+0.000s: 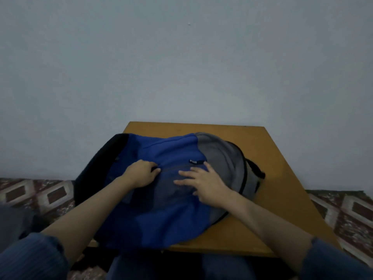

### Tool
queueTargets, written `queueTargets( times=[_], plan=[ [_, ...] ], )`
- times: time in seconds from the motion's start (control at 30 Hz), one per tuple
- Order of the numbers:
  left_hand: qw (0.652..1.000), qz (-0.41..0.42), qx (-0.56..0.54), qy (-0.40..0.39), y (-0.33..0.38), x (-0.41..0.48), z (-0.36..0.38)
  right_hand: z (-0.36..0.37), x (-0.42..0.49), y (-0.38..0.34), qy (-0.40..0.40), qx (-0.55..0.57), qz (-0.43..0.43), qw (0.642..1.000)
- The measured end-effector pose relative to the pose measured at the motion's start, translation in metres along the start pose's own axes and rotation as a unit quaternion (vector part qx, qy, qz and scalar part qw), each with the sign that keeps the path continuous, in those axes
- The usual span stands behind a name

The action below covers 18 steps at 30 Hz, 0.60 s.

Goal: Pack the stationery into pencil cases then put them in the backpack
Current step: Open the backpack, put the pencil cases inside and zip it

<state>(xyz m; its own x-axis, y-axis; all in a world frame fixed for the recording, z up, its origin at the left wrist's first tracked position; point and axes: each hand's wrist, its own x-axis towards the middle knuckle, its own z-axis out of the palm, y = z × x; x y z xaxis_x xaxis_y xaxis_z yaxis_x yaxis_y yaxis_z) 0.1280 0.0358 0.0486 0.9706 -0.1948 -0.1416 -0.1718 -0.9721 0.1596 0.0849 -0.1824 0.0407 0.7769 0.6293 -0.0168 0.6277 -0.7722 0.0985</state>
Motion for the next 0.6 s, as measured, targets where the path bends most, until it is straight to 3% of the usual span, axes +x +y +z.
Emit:
queueTargets(
  times=[0.07, 0.1, 0.13, 0.23, 0.3, 0.37, 0.47, 0.6],
  plan=[
    [0.999, -0.012, -0.008, -0.043, 0.016, 0.006, -0.008, -0.004, -0.004, 0.015, 0.071, -0.077, 0.071, 0.992],
    [0.997, -0.025, -0.024, -0.068, 0.023, 0.009, -0.012, -0.005, -0.007, 0.021, 0.073, -0.105, 0.113, 0.985],
    [0.994, -0.035, -0.046, -0.097, 0.03, 0.013, -0.016, -0.008, -0.009, 0.024, 0.025, -0.087, 0.157, 0.983],
    [0.979, -0.044, -0.093, -0.176, 0.052, 0.018, -0.026, -0.015, -0.01, 0.023, -0.106, 0.088, 0.245, 0.96],
    [0.974, -0.038, -0.095, -0.204, 0.064, 0.016, -0.027, -0.018, -0.003, 0.023, -0.104, 0.254, 0.296, 0.915],
    [0.972, -0.035, -0.088, -0.214, 0.074, 0.013, -0.027, -0.017, 0.002, 0.032, -0.075, 0.334, 0.34, 0.876],
    [0.968, -0.033, -0.118, -0.22, 0.083, 0.012, -0.028, -0.013, 0.006, 0.046, -0.027, 0.392, 0.344, 0.853],
    [0.955, -0.031, -0.167, -0.241, 0.103, 0.014, -0.028, -0.006, 0.019, 0.062, 0.001, 0.38, 0.326, 0.865]
  ],
)
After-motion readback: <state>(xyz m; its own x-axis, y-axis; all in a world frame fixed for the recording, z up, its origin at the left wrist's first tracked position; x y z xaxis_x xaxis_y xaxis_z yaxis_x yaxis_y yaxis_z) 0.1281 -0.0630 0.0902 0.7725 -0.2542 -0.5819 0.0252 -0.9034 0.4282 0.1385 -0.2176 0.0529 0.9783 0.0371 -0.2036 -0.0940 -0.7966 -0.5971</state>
